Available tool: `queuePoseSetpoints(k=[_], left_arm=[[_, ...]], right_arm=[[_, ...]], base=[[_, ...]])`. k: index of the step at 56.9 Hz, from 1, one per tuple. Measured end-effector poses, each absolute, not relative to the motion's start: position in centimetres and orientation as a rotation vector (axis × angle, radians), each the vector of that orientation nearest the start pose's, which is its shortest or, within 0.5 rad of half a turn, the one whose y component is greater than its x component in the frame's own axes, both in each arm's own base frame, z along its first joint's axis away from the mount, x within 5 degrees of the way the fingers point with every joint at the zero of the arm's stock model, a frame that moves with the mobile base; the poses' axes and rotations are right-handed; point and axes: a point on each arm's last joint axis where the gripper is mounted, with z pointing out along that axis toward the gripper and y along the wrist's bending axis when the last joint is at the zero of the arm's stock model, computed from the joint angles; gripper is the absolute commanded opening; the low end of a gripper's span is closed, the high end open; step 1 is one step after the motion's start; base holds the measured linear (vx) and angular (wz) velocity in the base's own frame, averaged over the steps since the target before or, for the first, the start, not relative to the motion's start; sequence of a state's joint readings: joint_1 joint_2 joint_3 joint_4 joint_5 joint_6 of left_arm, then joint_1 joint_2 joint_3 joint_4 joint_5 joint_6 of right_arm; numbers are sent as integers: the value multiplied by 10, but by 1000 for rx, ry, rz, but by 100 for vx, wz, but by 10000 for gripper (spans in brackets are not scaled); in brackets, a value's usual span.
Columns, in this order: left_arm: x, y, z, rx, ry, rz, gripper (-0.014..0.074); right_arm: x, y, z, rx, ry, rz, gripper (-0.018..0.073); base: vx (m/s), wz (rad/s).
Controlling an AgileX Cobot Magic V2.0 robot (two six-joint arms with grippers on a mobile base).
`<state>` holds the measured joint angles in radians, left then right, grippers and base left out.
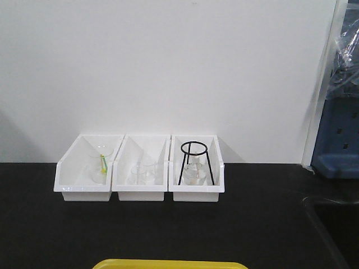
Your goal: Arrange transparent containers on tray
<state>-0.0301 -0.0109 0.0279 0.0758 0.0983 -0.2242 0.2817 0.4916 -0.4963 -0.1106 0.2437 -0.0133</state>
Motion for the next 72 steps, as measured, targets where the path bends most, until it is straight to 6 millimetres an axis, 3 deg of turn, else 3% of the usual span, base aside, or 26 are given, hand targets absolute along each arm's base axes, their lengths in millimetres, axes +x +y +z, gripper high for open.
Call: queuePoseSetpoints(k=[1, 2, 10, 20, 72], left_arm=[[57, -1, 195, -101, 1597, -133, -6], [57, -1, 195, -101, 1597, -133, -6], [57, -1, 195, -101, 1597, -133, -6], [57, -1, 195, -101, 1601, -133, -6], [57, -1, 195, -102, 1605, -133, -6]], right_arm=[[81, 10, 284, -227, 1693, -11, -13], [79, 8, 275, -212, 1704, -21, -13], [58, -1, 228, -110, 1683, -82, -13], [56, -1, 185, -86, 1721, -69, -13], [56, -1, 183, -62, 1731, -41, -11]], base=[[0, 0], [0, 0], [0, 0], [0, 0], [0, 0]])
